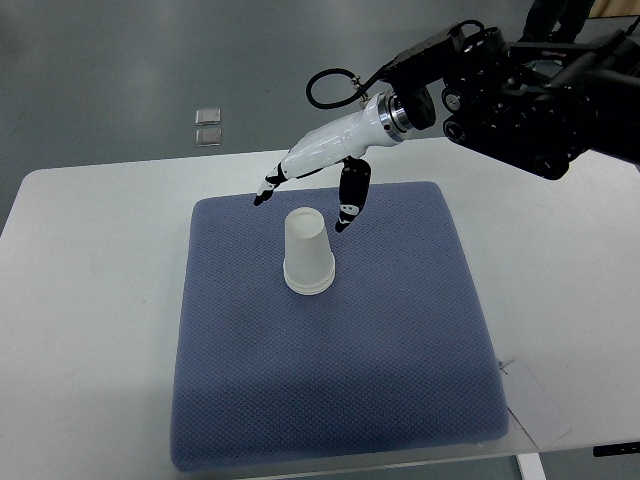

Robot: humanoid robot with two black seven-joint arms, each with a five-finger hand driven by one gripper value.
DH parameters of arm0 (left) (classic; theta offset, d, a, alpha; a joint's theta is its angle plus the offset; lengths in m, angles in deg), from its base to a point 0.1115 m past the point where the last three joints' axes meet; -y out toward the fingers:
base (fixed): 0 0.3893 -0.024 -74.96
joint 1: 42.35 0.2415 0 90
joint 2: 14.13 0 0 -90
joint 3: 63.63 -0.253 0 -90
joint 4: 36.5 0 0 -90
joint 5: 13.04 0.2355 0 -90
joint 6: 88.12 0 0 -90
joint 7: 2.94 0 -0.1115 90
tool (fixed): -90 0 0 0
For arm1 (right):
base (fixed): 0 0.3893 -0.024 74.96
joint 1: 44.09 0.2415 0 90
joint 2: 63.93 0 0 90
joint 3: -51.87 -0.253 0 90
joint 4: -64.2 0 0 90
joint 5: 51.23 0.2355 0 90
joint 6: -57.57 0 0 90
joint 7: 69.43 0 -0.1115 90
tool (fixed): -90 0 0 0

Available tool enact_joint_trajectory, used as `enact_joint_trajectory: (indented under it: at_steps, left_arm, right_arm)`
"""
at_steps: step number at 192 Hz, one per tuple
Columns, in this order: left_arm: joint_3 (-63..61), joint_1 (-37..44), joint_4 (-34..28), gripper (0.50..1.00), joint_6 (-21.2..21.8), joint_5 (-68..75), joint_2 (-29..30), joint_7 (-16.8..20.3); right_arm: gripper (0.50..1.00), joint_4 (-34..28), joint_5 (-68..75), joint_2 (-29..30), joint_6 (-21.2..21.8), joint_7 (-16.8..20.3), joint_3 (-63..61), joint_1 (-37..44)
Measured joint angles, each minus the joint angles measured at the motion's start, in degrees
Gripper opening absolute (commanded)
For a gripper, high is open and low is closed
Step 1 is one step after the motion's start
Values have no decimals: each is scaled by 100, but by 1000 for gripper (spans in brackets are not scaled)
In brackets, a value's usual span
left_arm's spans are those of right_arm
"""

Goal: Stack paper cups

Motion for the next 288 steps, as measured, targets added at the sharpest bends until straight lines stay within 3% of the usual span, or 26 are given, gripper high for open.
enact_joint_trajectory:
  at_steps: [61, 109, 156, 193, 222, 265, 288]
  left_arm:
    - [1, 0, 0, 1000, 0, 0, 0, -2]
    - [1, 0, 0, 1000, 0, 0, 0, -2]
    - [1, 0, 0, 1000, 0, 0, 0, 0]
    - [1, 0, 0, 1000, 0, 0, 0, 0]
    - [1, 0, 0, 1000, 0, 0, 0, 1]
    - [1, 0, 0, 1000, 0, 0, 0, 1]
    - [1, 0, 0, 1000, 0, 0, 0, 0]
  right_arm:
    - [909, 53, 224, -298, -85, -2, -81, 0]
    - [909, 522, 1638, -990, -137, 41, -619, -418]
    - [909, 1230, 3144, -1377, -507, 744, -1941, -1865]
    - [909, 1510, 3440, -1388, -535, 1020, -3151, -2888]
    - [909, 1896, 3863, -1198, -535, 1240, -3753, -3273]
    - [909, 2213, 4537, -749, -691, 1929, -4387, -3601]
    - [911, 2364, 4627, -550, -702, 2040, -4695, -3724]
